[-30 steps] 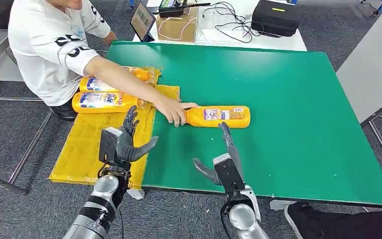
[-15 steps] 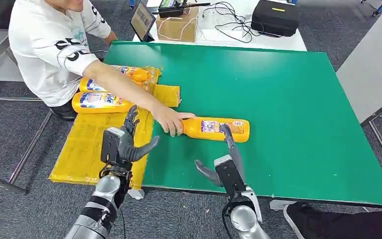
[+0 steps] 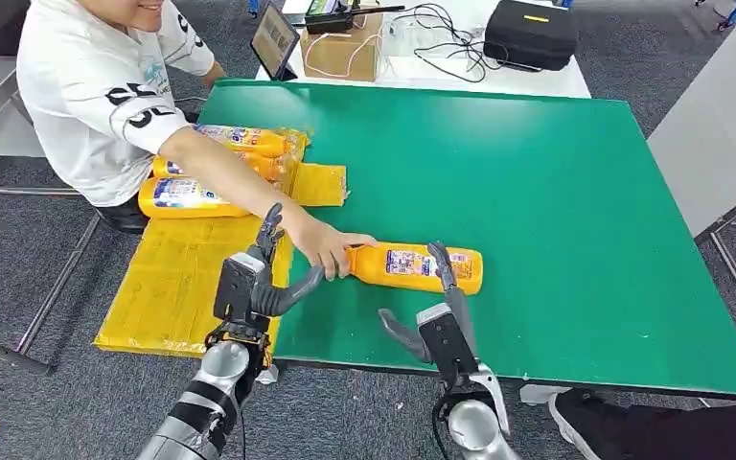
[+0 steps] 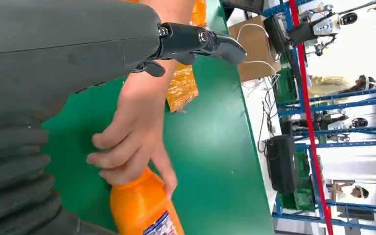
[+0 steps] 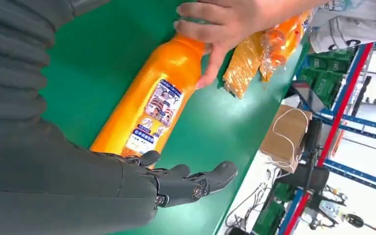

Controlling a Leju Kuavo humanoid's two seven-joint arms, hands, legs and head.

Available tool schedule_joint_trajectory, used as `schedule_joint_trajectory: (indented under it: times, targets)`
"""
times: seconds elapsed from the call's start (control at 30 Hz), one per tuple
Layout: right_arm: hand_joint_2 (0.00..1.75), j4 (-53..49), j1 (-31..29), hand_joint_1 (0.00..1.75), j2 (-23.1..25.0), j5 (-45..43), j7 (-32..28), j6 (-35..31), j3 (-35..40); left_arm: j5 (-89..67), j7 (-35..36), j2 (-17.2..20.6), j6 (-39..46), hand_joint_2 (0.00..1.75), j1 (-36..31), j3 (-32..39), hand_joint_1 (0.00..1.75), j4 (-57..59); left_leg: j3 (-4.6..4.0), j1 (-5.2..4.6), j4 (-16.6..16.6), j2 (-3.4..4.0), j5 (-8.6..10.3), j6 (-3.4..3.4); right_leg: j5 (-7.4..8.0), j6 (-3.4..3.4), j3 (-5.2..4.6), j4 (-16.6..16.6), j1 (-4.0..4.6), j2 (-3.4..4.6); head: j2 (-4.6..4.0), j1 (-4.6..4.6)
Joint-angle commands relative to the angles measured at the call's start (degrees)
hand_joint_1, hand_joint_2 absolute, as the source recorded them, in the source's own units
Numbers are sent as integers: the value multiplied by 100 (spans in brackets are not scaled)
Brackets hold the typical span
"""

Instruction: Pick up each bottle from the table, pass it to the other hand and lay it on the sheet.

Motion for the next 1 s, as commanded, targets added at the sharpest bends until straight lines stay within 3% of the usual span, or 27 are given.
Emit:
schedule_joint_trajectory:
  times: [0.03, 0.27, 1.0]
  targets:
    - [175, 753, -343, 0, 66, 138, 109, -169, -99, 191, -84, 53, -14, 175, 7, -6, 0, -71, 27, 4, -3, 13, -11, -5, -7, -8, 24, -4, 5, 10, 2, 0]
    - [175, 619, -355, 0, -9, 223, 170, -213, -114, 241, 42, 18, -2, 175, -140, 25, 0, 490, 28, 2, -4, 2, -10, -5, -8, -7, 29, -5, 2, 1, 0, 0]
    - [175, 1198, -525, 0, -180, 654, 564, -212, -427, -3, 76, -10, 160, 175, -274, 48, 0, 755, 30, 4, -2, -7, -10, -6, -11, -9, 34, -5, 4, -9, 0, 0]
